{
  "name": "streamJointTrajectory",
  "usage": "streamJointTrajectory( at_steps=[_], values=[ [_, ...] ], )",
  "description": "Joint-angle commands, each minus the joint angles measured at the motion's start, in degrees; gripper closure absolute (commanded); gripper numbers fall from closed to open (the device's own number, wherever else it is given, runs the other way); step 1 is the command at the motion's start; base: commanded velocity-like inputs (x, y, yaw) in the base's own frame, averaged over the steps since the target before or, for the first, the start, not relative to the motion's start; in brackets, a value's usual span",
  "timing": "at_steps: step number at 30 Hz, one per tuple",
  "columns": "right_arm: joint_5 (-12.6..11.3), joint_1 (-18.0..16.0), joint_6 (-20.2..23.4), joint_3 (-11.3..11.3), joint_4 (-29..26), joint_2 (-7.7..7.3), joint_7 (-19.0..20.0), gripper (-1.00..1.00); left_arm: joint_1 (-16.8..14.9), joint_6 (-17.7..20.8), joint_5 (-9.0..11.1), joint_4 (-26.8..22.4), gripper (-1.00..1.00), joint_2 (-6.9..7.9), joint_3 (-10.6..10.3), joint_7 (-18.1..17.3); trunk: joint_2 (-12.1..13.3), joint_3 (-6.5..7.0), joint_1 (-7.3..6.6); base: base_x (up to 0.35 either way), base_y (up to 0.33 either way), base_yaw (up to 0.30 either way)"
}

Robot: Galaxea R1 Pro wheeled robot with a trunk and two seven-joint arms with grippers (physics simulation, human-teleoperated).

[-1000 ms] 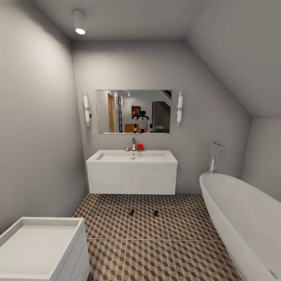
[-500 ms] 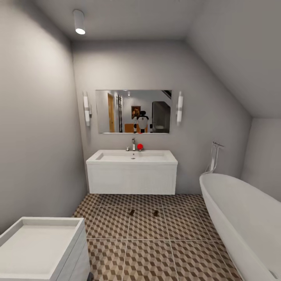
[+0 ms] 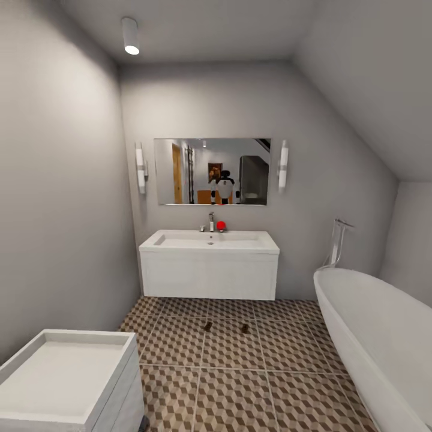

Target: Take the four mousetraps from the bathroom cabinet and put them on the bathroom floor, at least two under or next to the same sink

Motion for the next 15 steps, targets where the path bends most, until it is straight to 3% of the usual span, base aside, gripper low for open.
streamJointTrajectory(
  at_steps=[1,15],
  values=[
    [0.57,-0.06,-0.24,0.06,0.18,0.02,-0.28,-1.0,-0.04,-0.17,0.42,0.04,-1.0,0.04,-0.49,0.17,-0.05,-0.08,0.0,0.0,0.0,0.223],
    [0.57,-0.04,0.12,-0.01,0.18,0.23,-0.25,-1.0,-0.01,-0.24,0.44,0.04,-1.0,0.23,-0.49,0.06,-0.05,-0.08,0.0,0.0,0.0,0.265]
  ],
)
